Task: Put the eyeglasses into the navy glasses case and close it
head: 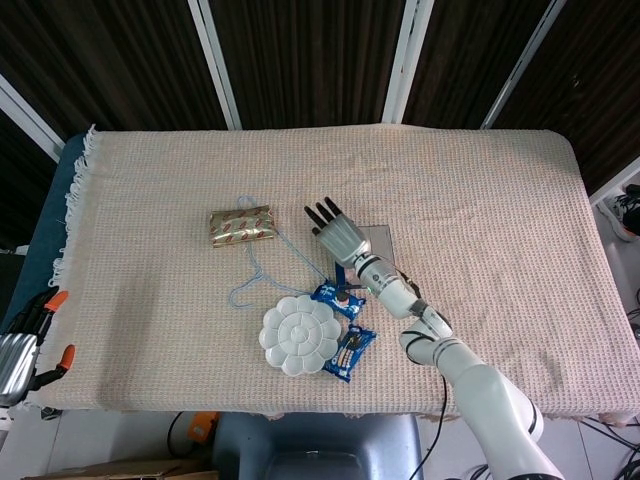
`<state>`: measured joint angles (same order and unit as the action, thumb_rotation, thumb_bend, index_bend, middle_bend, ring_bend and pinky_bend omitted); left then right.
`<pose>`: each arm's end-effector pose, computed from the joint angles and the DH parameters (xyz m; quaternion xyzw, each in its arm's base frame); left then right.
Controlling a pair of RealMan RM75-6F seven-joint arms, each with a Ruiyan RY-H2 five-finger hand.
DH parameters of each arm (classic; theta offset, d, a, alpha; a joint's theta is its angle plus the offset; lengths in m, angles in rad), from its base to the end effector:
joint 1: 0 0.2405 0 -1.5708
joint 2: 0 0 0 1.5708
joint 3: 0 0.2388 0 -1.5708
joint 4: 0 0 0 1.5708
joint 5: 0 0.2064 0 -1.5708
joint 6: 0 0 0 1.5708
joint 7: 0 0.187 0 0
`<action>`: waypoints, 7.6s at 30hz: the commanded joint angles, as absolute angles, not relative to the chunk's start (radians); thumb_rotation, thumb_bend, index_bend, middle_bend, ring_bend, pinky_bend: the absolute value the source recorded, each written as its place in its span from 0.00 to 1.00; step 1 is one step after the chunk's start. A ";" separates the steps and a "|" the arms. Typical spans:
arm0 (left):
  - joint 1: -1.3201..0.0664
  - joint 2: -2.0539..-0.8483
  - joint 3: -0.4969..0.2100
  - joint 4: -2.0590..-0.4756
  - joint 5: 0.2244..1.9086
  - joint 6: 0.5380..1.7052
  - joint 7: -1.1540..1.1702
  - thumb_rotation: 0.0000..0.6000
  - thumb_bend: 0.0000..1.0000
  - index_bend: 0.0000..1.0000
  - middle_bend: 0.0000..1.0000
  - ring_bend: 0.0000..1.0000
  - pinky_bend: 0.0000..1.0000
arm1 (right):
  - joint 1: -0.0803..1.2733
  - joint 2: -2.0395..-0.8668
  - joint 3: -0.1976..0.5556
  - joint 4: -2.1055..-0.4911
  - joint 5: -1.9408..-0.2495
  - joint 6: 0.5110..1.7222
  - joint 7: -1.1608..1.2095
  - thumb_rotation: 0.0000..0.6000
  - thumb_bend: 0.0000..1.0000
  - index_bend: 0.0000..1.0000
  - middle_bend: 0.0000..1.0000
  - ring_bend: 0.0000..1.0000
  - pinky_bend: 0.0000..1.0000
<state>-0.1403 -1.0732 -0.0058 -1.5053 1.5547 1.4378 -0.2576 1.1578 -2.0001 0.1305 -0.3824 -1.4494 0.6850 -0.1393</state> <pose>-0.3059 0.2317 0.1615 -0.6108 -0.4197 -0.4118 0.5302 -0.0704 -0.4889 -0.0890 0.8417 -0.0900 0.2555 0.4671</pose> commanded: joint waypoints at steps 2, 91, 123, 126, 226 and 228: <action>-0.140 -1.074 -0.005 -1.504 1.555 1.438 -0.256 1.00 0.43 0.00 0.00 0.00 0.17 | 1.176 -2.023 0.146 -0.360 -1.427 0.636 -0.151 1.00 0.73 0.47 0.03 0.00 0.00; -0.143 -1.082 0.018 -1.497 1.618 1.481 -0.260 1.00 0.45 0.00 0.00 0.00 0.17 | 0.573 -1.768 -0.029 -0.776 -1.607 1.257 -0.061 1.00 0.25 0.59 0.04 0.00 0.00; -0.141 -1.086 0.012 -1.501 1.608 1.484 -0.253 1.00 0.45 0.00 0.00 0.00 0.18 | 0.596 -1.802 0.007 -0.732 -1.582 1.163 -0.087 1.00 0.27 0.62 0.05 0.00 0.00; -0.140 -1.086 0.011 -1.501 1.607 1.485 -0.253 1.00 0.45 0.00 0.00 0.00 0.18 | 0.599 -1.806 0.009 -0.728 -1.581 1.160 -0.087 1.00 0.32 0.63 0.06 0.00 0.00; -0.121 -1.096 -0.005 -1.509 1.595 1.508 -0.227 1.00 0.45 0.00 0.00 0.00 0.20 | 0.434 -1.542 -0.069 -1.231 -1.621 1.367 -0.254 1.00 0.55 0.93 0.24 0.00 0.00; -0.121 -1.095 -0.005 -1.509 1.595 1.507 -0.227 1.00 0.45 0.00 0.00 0.00 0.20 | 0.436 -1.539 -0.054 -1.244 -1.613 1.359 -0.249 1.00 0.55 0.93 0.24 0.00 0.00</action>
